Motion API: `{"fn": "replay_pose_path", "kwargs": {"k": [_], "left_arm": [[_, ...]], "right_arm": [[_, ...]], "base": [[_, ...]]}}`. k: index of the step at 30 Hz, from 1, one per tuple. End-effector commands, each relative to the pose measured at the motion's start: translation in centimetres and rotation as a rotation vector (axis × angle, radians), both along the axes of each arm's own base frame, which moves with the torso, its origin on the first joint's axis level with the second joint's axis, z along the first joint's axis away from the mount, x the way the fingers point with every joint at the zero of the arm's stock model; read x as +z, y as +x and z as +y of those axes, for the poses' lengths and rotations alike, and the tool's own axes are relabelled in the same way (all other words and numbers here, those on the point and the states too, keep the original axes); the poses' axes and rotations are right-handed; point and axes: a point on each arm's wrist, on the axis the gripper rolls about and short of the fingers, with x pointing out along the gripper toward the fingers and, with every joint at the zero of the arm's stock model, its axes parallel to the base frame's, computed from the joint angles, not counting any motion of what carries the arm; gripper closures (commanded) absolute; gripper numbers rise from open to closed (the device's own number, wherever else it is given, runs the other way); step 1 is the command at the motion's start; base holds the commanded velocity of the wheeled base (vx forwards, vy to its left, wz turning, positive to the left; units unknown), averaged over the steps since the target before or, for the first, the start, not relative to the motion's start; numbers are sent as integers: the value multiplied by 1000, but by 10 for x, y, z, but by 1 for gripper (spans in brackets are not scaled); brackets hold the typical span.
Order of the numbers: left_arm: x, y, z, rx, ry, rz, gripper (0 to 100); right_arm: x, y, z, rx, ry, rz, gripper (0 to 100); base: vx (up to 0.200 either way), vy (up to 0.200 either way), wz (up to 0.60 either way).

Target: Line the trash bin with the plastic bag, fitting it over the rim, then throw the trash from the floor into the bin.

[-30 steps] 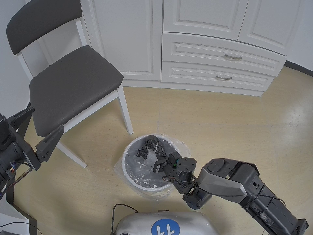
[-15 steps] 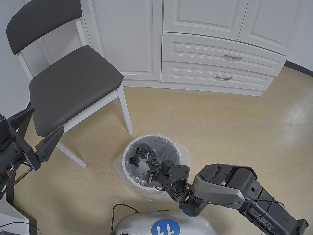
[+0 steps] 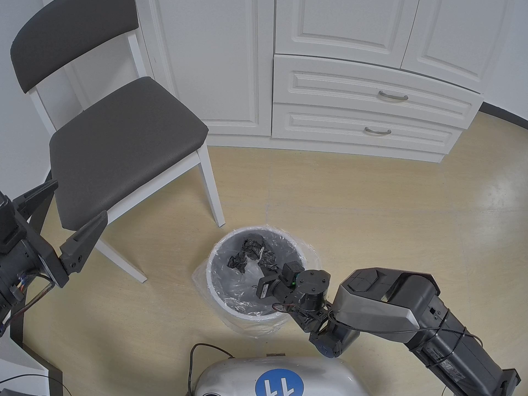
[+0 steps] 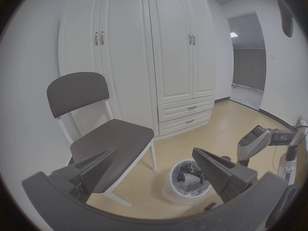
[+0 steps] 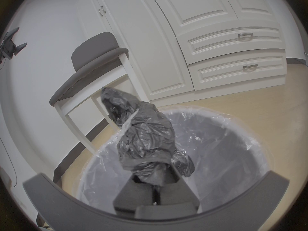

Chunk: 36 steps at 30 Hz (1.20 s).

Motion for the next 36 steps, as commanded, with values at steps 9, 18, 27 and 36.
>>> {"fn": "replay_pose_path", "kwargs": {"k": [9,18,27,36], "left_arm": [[0,0,0,0,-1,-1,0],[0,0,0,1,7,-2,0],[0,0,0,1,9,-5,0],[0,0,0,1,9,-5,0]], "right_arm": [[-3,-3,-1,8,1,4,100],[-4,-6,-1,17,-3,13,0],[-2,-7,0,12,-4,10,0],[38,-31,3,51,4,12,0]], "base": [[0,0,0],[0,0,0],[0,0,0],[0,0,0]]}}
